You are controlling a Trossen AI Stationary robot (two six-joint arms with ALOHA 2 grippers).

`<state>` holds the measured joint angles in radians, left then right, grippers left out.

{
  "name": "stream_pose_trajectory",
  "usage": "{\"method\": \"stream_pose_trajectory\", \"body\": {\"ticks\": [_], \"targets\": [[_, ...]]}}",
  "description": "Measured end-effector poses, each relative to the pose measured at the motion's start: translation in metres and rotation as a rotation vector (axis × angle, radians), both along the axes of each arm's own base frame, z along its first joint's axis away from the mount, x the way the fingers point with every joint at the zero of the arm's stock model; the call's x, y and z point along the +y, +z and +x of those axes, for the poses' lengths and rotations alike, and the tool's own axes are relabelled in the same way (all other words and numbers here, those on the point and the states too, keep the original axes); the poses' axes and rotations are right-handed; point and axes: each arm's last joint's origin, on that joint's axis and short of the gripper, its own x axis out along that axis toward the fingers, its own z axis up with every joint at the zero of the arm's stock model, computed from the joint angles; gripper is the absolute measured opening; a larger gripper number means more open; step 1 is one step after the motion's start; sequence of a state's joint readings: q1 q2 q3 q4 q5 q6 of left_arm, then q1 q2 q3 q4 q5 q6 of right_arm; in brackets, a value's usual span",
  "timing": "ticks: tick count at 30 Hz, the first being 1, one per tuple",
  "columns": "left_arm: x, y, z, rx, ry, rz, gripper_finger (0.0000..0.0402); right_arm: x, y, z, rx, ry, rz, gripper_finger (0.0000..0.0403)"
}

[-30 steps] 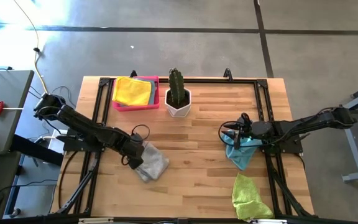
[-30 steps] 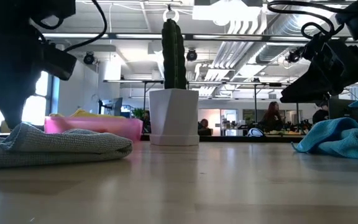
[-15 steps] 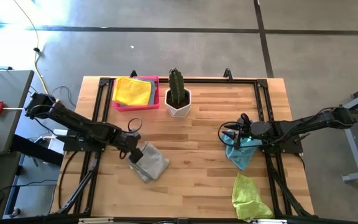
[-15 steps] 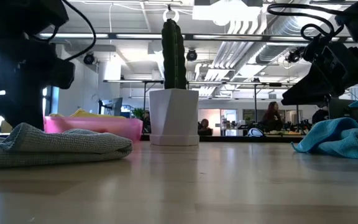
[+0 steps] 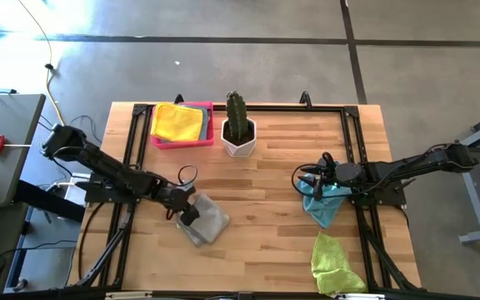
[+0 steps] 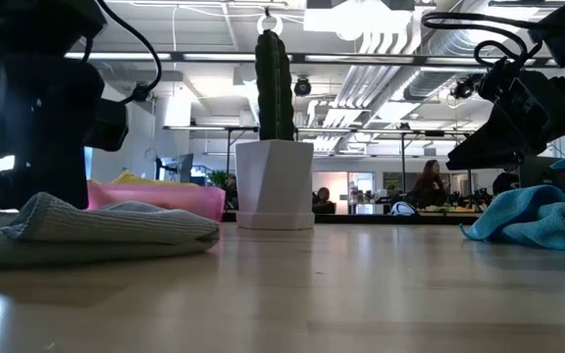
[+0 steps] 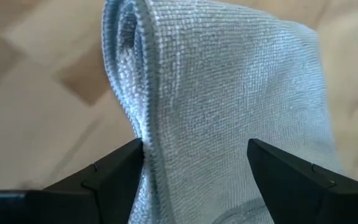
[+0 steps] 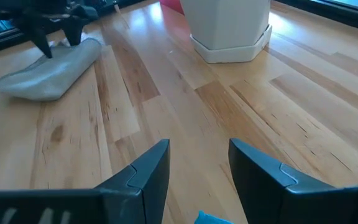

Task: Fold microfiber towels
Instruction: Put the folded gray microfiber towel on the pink bin

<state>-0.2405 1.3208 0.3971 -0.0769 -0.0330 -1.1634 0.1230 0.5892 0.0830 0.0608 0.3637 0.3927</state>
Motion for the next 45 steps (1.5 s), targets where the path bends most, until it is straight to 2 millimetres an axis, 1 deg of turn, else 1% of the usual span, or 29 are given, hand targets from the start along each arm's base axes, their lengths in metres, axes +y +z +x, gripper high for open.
{"method": "stream_pose_trajectory", "body": {"ticks": [5, 8, 11, 20, 22, 25, 26, 27, 29, 31, 33, 37, 41, 45], "targets": [[-0.008, -0.005, 0.007, -0.054, -0.018, -0.006, 0.0276, 0.0, 0.0, 0.0, 0.0, 0.0, 0.0, 0.0156], [-0.008, -0.009, 0.009, -0.041, 0.004, 0.02, 0.0256, 0.0, 0.0, 0.0, 0.004, 0.0, 0.0, 0.0156], [-0.007, -0.013, 0.011, -0.042, 0.027, 0.047, 0.0221, 0.0, -0.001, 0.0, 0.009, 0.0, -0.001, 0.0156], [-0.007, -0.016, 0.013, -0.068, -0.015, 0.092, 0.0117, 0.0, -0.002, -0.001, 0.019, 0.0, -0.002, 0.0156], [-0.007, -0.016, 0.013, -0.067, -0.026, 0.099, 0.0086, 0.0, -0.002, -0.001, 0.019, 0.0, -0.002, 0.0156], [-0.006, -0.017, 0.012, -0.066, -0.046, 0.104, 0.0026, 0.0, -0.002, -0.001, 0.019, 0.0, -0.002, 0.0156], [-0.007, -0.016, 0.012, -0.067, -0.061, 0.097, 0.0014, 0.0, -0.002, -0.001, 0.019, 0.0, -0.002, 0.0156], [-0.007, -0.016, 0.012, -0.066, -0.078, 0.086, 0.001, 0.0, -0.002, -0.001, 0.019, 0.0, -0.002, 0.0156], [-0.009, -0.014, 0.014, -0.066, -0.115, 0.075, 0.0013, 0.0, -0.002, -0.001, 0.019, 0.0, -0.002, 0.0156], [-0.01, -0.01, 0.017, -0.067, -0.159, 0.086, 0.0009, 0.0, -0.002, -0.001, 0.019, 0.0, -0.002, 0.0156], [-0.01, -0.004, 0.021, -0.023, -0.211, 0.116, 0.0004, 0.0, -0.002, -0.001, 0.019, 0.0, -0.002, 0.0156], [-0.004, 0.016, 0.029, 0.15, -0.329, 0.224, 0.0003, 0.0, -0.002, -0.001, 0.02, 0.0, -0.002, 0.0156], [0.011, 0.046, 0.037, 0.308, -0.41, 0.425, 0.0002, 0.0, -0.002, -0.001, 0.02, 0.0, -0.003, 0.0156], [0.033, 0.072, 0.04, 0.456, -0.42, 0.618, 0.0001, 0.0, -0.002, -0.001, 0.02, 0.0, -0.002, 0.0156]]}}
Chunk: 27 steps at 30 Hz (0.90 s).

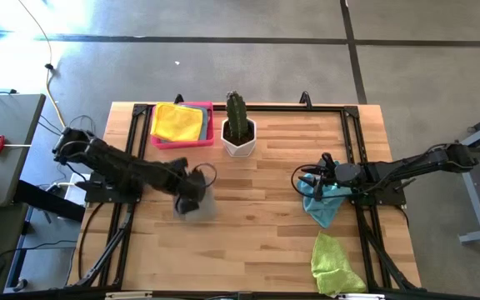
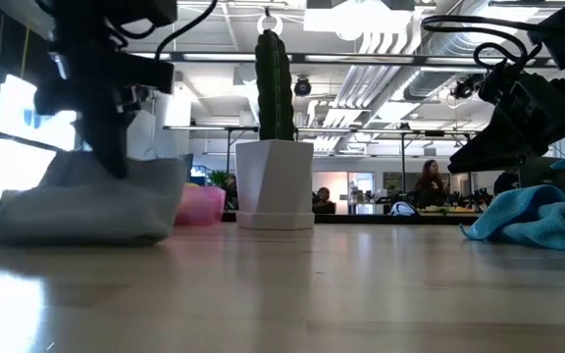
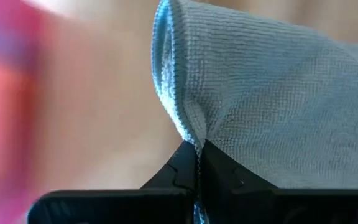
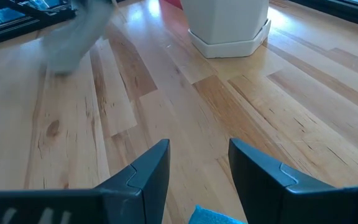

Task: Fold microfiber towels
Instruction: Put the folded gray microfiber towel on the pink bin

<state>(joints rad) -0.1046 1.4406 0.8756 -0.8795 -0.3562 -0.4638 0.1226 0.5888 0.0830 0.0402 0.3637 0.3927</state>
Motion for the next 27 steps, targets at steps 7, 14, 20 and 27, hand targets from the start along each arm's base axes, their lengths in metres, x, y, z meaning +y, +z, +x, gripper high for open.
{"method": "stream_pose_trajectory", "body": {"ticks": [7, 14, 20, 27], "targets": [[0.06, 0.01, -0.006, 0.171, 0.025, 0.306, 0.0001, 0.0, 0.0, 0.0, 0.0, 0.0, 0.0, 0.0156], [0.124, 0.016, -0.012, 0.272, 0.057, 0.493, 0.0, 0.0, 0.0, 0.0, 0.0, 0.0, 0.0, 0.0156], [0.167, 0.023, -0.018, 0.293, 0.057, 0.564, 0.0, 0.0, 0.0, 0.0, 0.0, 0.0, 0.0, 0.0156], [0.198, 0.022, -0.034, 0.31, 0.056, 0.518, 0.0, 0.0, 0.0, 0.0, 0.0, 0.0, 0.0, 0.0156]]}}
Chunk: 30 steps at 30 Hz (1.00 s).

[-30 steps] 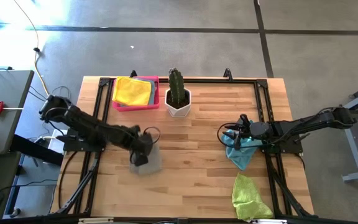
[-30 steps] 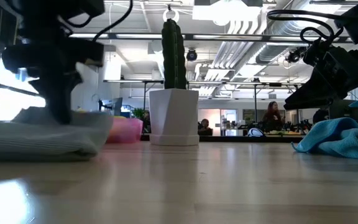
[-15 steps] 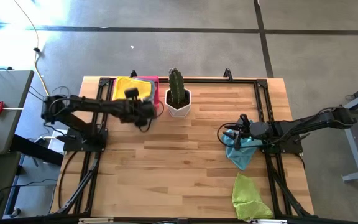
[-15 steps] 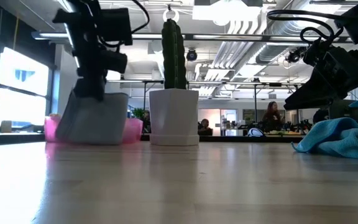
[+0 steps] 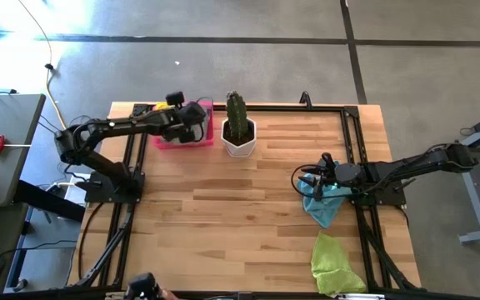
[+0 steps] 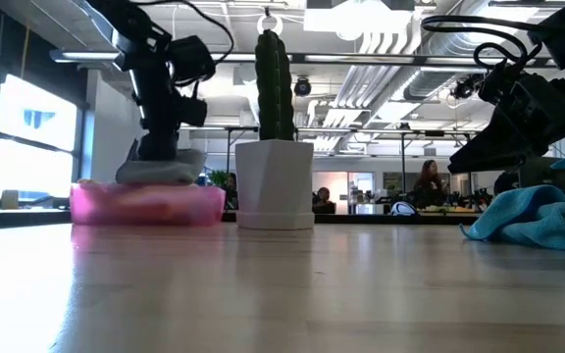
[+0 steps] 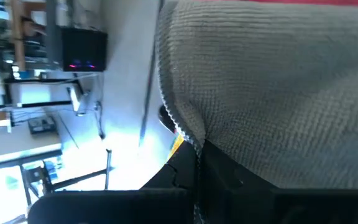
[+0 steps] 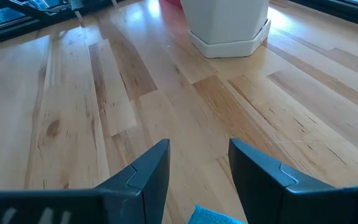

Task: Fold microfiber towels
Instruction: Put the folded gray microfiber towel on the pink bin, then fold the blue microfiber towel

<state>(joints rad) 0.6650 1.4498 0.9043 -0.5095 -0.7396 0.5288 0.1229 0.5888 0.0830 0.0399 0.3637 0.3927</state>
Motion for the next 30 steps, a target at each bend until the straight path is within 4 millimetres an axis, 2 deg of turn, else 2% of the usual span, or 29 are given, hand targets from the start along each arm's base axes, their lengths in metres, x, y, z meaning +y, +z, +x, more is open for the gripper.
{"method": "stream_pose_trajectory", "body": {"ticks": [4, 10, 19, 22, 25, 30], "targets": [[0.014, -0.008, -0.007, 0.051, -0.005, -0.043, 0.0002, 0.0, 0.0, 0.0, 0.0, 0.0, 0.0, 0.0156], [0.029, -0.024, -0.006, 0.112, -0.036, -0.082, 0.0013, 0.0, 0.0, 0.0, 0.0, 0.0, 0.0, 0.0156], [0.035, -0.024, -0.006, 0.119, -0.023, -0.041, 0.0036, 0.0, 0.0, 0.0, 0.0, 0.0, 0.0, 0.0156], [0.035, -0.024, -0.006, 0.095, 0.005, -0.029, 0.0072, 0.0, 0.0, 0.0, 0.0, 0.0, 0.0, 0.0156], [0.034, -0.022, -0.005, 0.071, 0.029, -0.003, 0.0126, 0.0, 0.0, 0.0, 0.0, 0.0, 0.0, 0.0156], [0.024, -0.004, 0.0, 0.033, 0.024, 0.094, 0.0204, 0.0, 0.0, 0.0, 0.0, 0.0, 0.0, 0.0156]]}}
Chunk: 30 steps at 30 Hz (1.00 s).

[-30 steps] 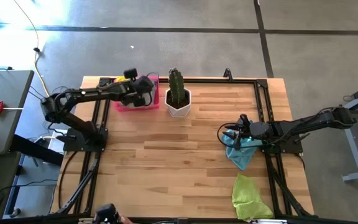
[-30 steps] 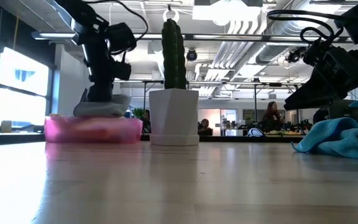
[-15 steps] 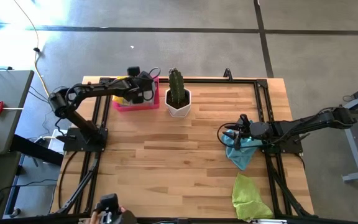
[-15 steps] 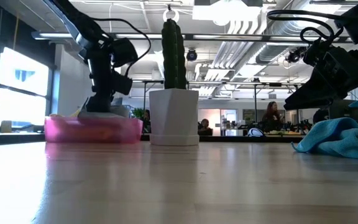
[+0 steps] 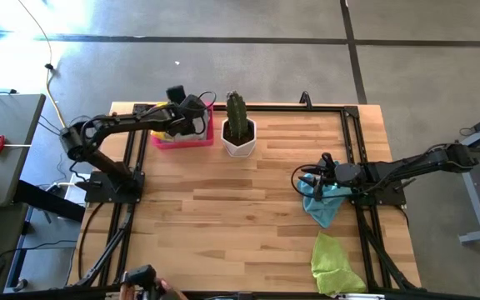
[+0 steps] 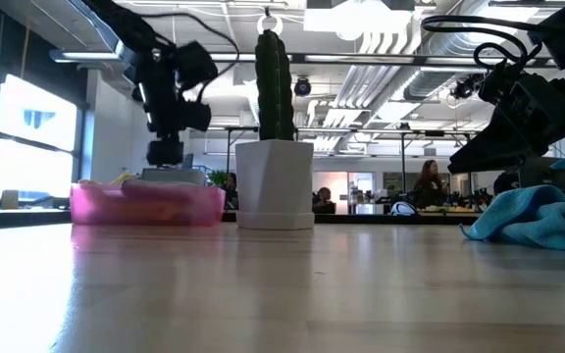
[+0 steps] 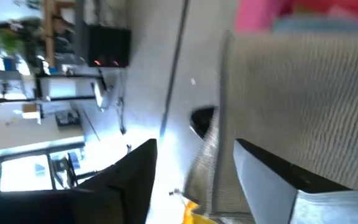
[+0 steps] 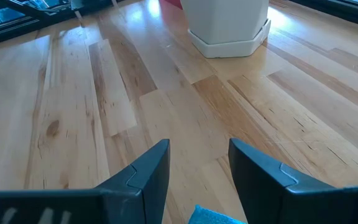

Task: Fold microfiber towels
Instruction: Fold the blue microfiber towel

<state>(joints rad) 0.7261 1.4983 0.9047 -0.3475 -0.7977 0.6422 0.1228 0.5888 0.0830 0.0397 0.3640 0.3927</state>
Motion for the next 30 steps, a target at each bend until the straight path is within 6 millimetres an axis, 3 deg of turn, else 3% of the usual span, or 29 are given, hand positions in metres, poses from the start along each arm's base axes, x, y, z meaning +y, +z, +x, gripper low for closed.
{"method": "stream_pose_trajectory", "body": {"ticks": [3, 6, 11, 15, 21, 30], "targets": [[-0.018, 0.02, 0.007, -0.091, -0.047, 0.052, 0.0218, 0.0, 0.0, 0.0, 0.0, 0.0, 0.0, 0.0156], [-0.049, 0.037, 0.02, -0.296, -0.13, 0.05, 0.0217, 0.0, 0.0, 0.0, 0.0, 0.0, 0.0, 0.0156], [-0.116, 0.053, 0.047, -0.733, -0.272, -0.162, 0.0212, 0.0, 0.0, 0.0, 0.0, 0.0, 0.0, 0.0156], [-0.171, 0.051, 0.062, -0.896, -0.324, -0.336, 0.0212, 0.0, 0.0, 0.0, 0.0, 0.0, 0.0, 0.0156], [-0.246, 0.038, 0.078, -0.977, -0.428, -0.504, 0.0212, 0.0, 0.0, 0.0, 0.0, 0.0, 0.0, 0.0156], [-0.323, 0.022, 0.106, -1.208, -0.648, -0.595, 0.0211, 0.0, -0.001, 0.0, 0.009, 0.0, -0.001, 0.0156]]}}
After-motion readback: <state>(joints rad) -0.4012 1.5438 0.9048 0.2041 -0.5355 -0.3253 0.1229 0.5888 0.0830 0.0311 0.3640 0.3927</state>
